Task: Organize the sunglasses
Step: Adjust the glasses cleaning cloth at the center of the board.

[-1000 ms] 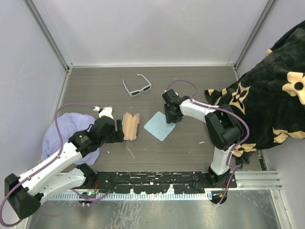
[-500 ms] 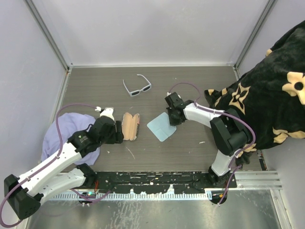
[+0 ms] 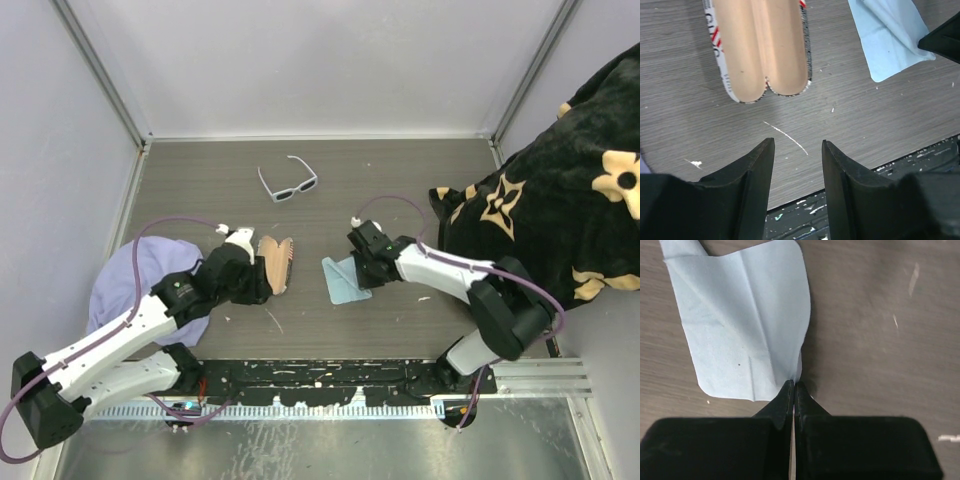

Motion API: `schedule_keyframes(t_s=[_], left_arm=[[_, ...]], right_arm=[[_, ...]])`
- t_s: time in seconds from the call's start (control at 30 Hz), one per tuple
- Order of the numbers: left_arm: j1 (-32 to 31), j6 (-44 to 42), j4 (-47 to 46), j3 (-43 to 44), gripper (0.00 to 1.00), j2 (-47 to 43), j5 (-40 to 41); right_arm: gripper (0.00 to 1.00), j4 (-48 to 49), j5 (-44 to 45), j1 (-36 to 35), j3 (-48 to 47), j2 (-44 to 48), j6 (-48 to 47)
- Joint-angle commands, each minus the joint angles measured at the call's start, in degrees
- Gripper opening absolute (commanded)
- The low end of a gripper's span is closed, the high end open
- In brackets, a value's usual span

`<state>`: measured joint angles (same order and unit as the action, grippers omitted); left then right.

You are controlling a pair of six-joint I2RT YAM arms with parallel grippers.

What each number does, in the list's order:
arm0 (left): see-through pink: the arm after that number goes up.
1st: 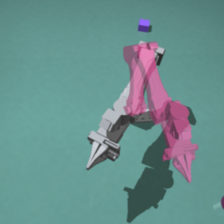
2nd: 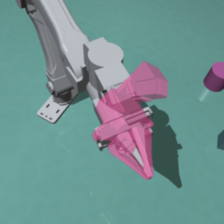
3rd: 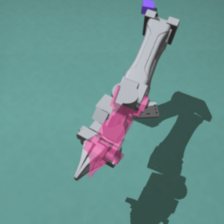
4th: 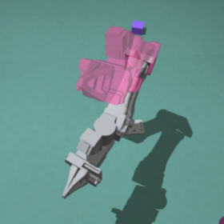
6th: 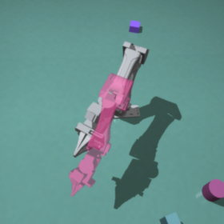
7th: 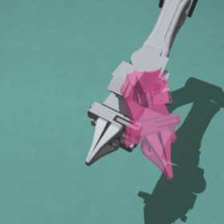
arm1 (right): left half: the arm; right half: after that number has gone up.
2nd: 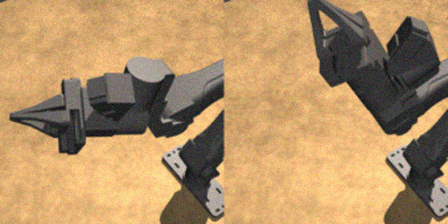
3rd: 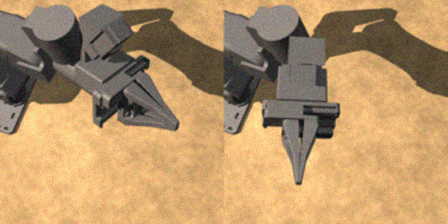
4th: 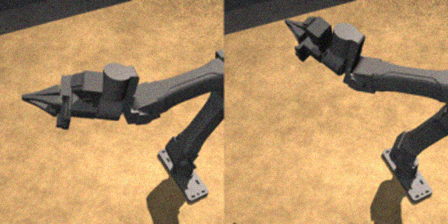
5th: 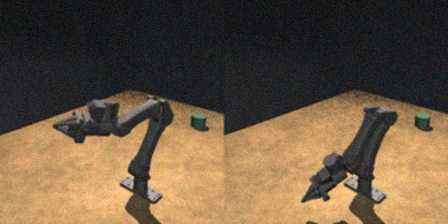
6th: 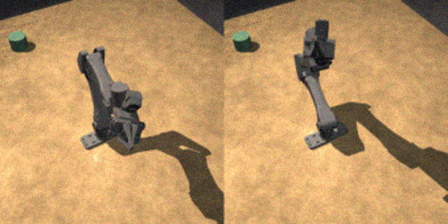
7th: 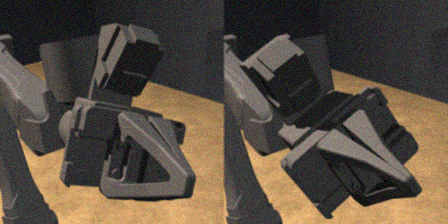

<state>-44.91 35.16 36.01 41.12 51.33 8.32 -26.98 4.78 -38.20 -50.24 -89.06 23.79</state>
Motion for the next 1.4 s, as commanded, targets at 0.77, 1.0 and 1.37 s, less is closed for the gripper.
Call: schedule_keyframes(t_s=[0.77, 1.0, 1.37], left_arm=[[-15.64, 6.96, -12.67, 10.26, 0.45, 18.49, 8.87], [-17.31, 5.7, -14.66, 19.63, 0.47, 31.5, 13.38], [-19.62, 8.26, -18.66, 21.16, 0.38, 41.48, 9.17]], right_arm=[[0.59, -12.62, 20.58, -4.52, 8.46, 32.88, 18.1], [0.57, -4.69, 11.94, 8.46, 5.06, 22.02, 6.7], [0.46, 1.65, -0.7, 14.83, 4.11, 15.0, 0.11]])
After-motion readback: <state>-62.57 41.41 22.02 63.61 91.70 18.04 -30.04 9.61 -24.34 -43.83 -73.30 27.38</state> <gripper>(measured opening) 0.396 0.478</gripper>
